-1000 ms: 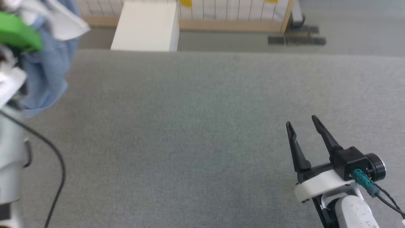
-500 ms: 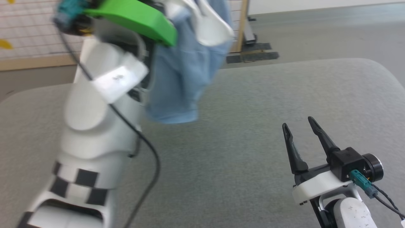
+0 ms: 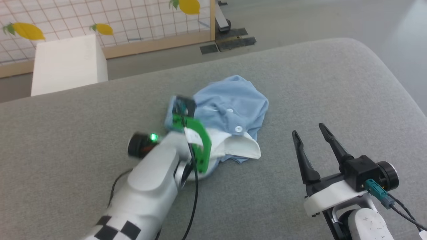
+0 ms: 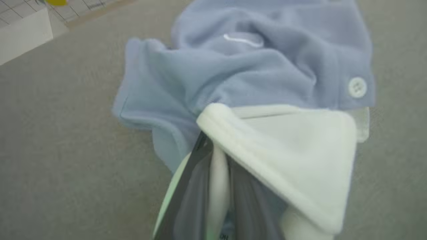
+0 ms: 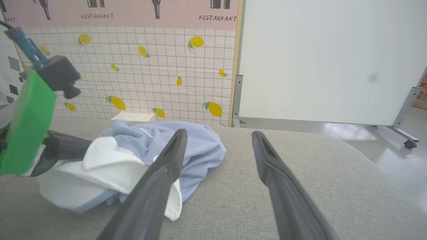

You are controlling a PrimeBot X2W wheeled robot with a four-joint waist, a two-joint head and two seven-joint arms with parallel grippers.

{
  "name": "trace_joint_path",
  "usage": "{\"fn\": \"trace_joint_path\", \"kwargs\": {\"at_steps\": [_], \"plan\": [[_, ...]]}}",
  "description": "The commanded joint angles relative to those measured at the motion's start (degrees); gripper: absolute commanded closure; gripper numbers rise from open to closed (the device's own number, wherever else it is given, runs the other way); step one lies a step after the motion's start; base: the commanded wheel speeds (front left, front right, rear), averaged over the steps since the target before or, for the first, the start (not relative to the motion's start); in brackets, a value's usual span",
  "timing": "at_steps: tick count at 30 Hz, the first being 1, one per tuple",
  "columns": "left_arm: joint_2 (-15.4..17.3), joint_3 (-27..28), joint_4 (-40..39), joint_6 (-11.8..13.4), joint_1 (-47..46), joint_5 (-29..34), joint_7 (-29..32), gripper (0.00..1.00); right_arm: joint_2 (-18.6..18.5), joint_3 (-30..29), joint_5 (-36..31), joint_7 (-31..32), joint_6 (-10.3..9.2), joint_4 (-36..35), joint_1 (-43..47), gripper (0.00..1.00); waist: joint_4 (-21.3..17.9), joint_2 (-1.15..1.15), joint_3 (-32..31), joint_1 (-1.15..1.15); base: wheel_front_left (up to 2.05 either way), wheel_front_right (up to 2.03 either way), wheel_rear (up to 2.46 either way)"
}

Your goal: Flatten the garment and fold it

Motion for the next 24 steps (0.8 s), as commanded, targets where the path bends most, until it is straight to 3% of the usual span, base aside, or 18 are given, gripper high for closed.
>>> {"fn": "trace_joint_path", "kwargs": {"at_steps": [1, 5, 6, 7, 8, 17, 19, 24], "plan": [[-0.04, -0.72, 1.54, -0.61, 1.14, -0.55, 2.29, 1.0, 0.05, 0.18, 0.41, -0.22, -0.09, 0.09, -0.49, 0.0, -0.75, 0.0, 1.02, 0.01, 0.0, 0.0, 0.0], [-0.07, -1.82, 5.0, -2.82, 2.69, -3.38, 9.86, 1.0, 0.05, -0.11, 0.53, -0.41, -0.09, 0.4, -0.59, 0.0, -0.13, 0.0, 1.45, 0.01, 0.0, 0.0, 0.0], [-0.08, -1.82, 4.93, -2.97, 2.84, -4.14, 10.55, 0.7, 0.05, -0.33, 0.59, -0.47, -0.09, 0.48, -0.62, 0.0, 0.28, 0.0, 1.47, 0.01, 0.0, 0.0, 0.0], [-0.08, -1.86, 4.44, -2.96, 2.77, -4.51, 10.26, 0.04, 0.05, -0.47, 0.64, -0.51, -0.09, 0.53, -0.6, 0.0, 0.72, 0.0, 1.45, 0.01, 0.0, 0.0, 0.0], [-0.09, -1.83, 3.62, -2.62, 2.49, -4.57, 8.94, 0.0, 0.05, -0.49, 0.63, -0.53, -0.09, 0.57, -0.58, 0.0, 1.24, 0.0, 1.41, 0.01, 0.0, 0.0, 0.0], [1.13, 1.92, -7.07, -1.51, 1.54, -4.41, -9.4, 0.0, 0.05, -1.05, 0.54, -0.48, -0.09, 0.44, -0.16, 0.0, 5.39, 0.0, -1.01, 0.01, 0.0, 0.0, 0.0], [4.07, 3.99, -13.7, -0.66, 4.41, -4.17, -16.02, 0.0, 0.05, -1.52, 0.4, -0.12, -0.09, 0.19, 0.62, 0.0, 6.96, 0.0, -2.55, 0.01, 0.0, 0.0, 0.0], [8.97, 7.87, -23.41, 1.83, 12.15, -4.58, -23.73, 0.0, 0.05, -2.41, 0.26, 0.36, -0.09, -0.62, 1.74, 0.0, 8.37, 0.0, -4.07, 0.01, 0.0, 0.0, 0.0]]}}
